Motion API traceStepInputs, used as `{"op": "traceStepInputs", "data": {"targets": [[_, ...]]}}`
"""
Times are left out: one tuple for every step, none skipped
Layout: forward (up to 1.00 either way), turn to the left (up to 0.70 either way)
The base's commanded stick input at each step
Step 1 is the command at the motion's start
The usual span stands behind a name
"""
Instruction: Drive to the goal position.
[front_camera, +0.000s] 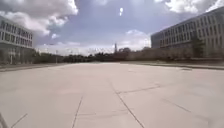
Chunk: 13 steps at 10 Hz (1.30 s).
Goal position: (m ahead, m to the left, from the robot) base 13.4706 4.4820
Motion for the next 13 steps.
{"op": "traceStepInputs", "data": {"targets": [[0.70, 0.02], [0.70, 0.02], [0.70, 0.02], [0.70, 0.02], [0.70, 0.02], [0.70, 0.02], [0.70, 0.02], [0.70, 0.02], [0.70, 0.02], [0.70, 0.02], [0.70, 0.02], [0.70, 0.02], [0.70, 0.02]]}}
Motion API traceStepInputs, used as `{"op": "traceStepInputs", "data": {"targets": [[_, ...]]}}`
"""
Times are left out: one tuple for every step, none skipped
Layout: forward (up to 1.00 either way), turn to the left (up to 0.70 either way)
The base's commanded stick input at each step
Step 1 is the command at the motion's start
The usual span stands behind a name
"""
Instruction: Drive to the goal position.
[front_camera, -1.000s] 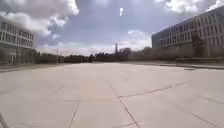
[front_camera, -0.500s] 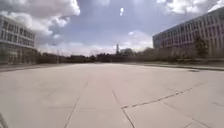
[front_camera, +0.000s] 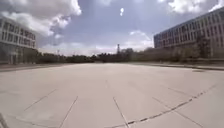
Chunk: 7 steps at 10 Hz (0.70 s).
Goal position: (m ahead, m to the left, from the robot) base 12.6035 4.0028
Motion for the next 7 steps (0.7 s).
{"op": "traceStepInputs", "data": {"targets": [[0.70, 0.02], [0.70, 0.02], [0.70, 0.02], [0.70, 0.02], [0.70, 0.02], [0.70, 0.02], [0.70, 0.02]]}}
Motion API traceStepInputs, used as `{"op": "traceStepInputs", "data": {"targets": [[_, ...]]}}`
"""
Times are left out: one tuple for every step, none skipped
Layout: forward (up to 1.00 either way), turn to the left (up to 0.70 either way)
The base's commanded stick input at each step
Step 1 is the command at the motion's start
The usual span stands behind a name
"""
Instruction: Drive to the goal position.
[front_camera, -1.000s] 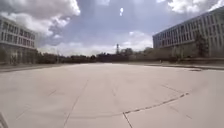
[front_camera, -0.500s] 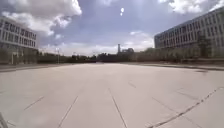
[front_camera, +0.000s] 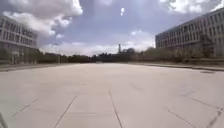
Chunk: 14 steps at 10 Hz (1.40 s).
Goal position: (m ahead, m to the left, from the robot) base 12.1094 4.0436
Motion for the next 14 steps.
{"op": "traceStepInputs", "data": {"targets": [[0.70, 0.03], [0.70, 0.02], [0.70, 0.02], [0.70, 0.02], [0.70, 0.02], [0.70, 0.02], [0.70, 0.02], [0.70, 0.02], [0.70, 0.02], [0.70, 0.02], [0.70, 0.02], [0.70, 0.03], [0.70, 0.03], [0.70, 0.02]]}}
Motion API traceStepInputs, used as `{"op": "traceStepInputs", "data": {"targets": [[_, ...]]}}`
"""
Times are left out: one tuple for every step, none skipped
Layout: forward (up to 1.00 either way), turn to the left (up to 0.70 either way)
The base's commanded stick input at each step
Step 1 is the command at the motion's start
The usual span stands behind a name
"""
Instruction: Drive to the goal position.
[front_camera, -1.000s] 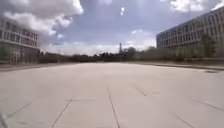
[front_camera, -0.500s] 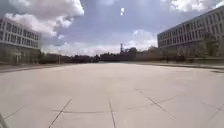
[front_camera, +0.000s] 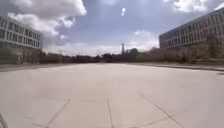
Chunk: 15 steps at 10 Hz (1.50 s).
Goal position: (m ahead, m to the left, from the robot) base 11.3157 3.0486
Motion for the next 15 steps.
{"op": "traceStepInputs", "data": {"targets": [[0.70, 0.02], [0.70, 0.02], [0.70, 0.02], [0.70, 0.02], [0.70, 0.02], [0.70, 0.02], [0.70, 0.02], [0.70, 0.02], [0.70, 0.02], [0.70, 0.02], [0.70, 0.02], [0.70, 0.02], [0.70, 0.02], [0.70, 0.02], [0.70, 0.02]]}}
